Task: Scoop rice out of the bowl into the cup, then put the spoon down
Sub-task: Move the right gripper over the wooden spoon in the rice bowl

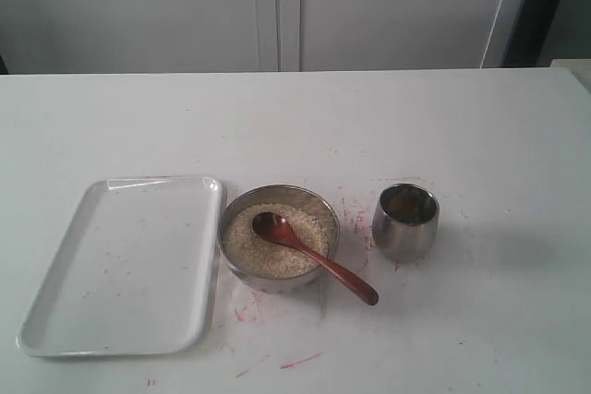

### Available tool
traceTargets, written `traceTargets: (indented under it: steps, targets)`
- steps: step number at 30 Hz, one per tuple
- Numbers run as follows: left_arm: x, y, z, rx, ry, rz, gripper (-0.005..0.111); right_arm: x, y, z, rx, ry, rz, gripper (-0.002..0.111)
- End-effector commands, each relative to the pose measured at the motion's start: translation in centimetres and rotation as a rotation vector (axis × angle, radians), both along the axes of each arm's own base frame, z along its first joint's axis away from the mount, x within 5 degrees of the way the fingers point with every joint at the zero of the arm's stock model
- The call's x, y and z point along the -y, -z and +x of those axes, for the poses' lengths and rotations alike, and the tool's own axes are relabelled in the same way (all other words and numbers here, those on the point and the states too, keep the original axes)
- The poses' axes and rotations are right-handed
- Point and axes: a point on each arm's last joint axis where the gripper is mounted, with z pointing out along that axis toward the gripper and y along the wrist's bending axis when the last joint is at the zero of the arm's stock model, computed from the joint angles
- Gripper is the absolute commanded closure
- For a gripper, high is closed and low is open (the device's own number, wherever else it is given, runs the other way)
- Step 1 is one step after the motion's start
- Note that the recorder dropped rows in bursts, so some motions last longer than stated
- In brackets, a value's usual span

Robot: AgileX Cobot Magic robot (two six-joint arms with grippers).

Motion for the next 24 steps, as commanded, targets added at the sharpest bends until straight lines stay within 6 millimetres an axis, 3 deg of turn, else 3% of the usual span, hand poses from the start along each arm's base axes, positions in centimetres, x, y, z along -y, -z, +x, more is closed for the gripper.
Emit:
traceTargets:
  steps: [1,6,11,14,18,24]
  targets:
    - [0.0,-0.1,0.0,0.005,-0.001,-0.005,0.092,0.2,-0.3,0.6,0.093,0.106,-0.099,0.108]
    - [0.0,-0.1,0.0,0.005,-0.001,-0.005,0.092,0.7,-0.2,1.8,0.159,0.224,-0.153,0.108]
    - [0.0,-0.1,0.0,0.005,-0.001,-0.005,0.092,1.6,1.5,3.3,0.002,0.366,-0.177,0.108]
    - [0.0,-0.1,0.0,0.005,-0.001,-0.005,0.092,1.5,2.8,4.3,-0.111,0.416,-0.295,0.108]
    - [0.0,-0.1,0.0,0.005,-0.001,-0.005,0.092,0.2,4.8,5.6,-0.242,0.388,-0.506,0.108]
    - [0.0,-0.1,0.0,0.005,-0.001,-0.005,0.092,-3.2,8.5,7.1,-0.427,0.181,-0.807,0.108]
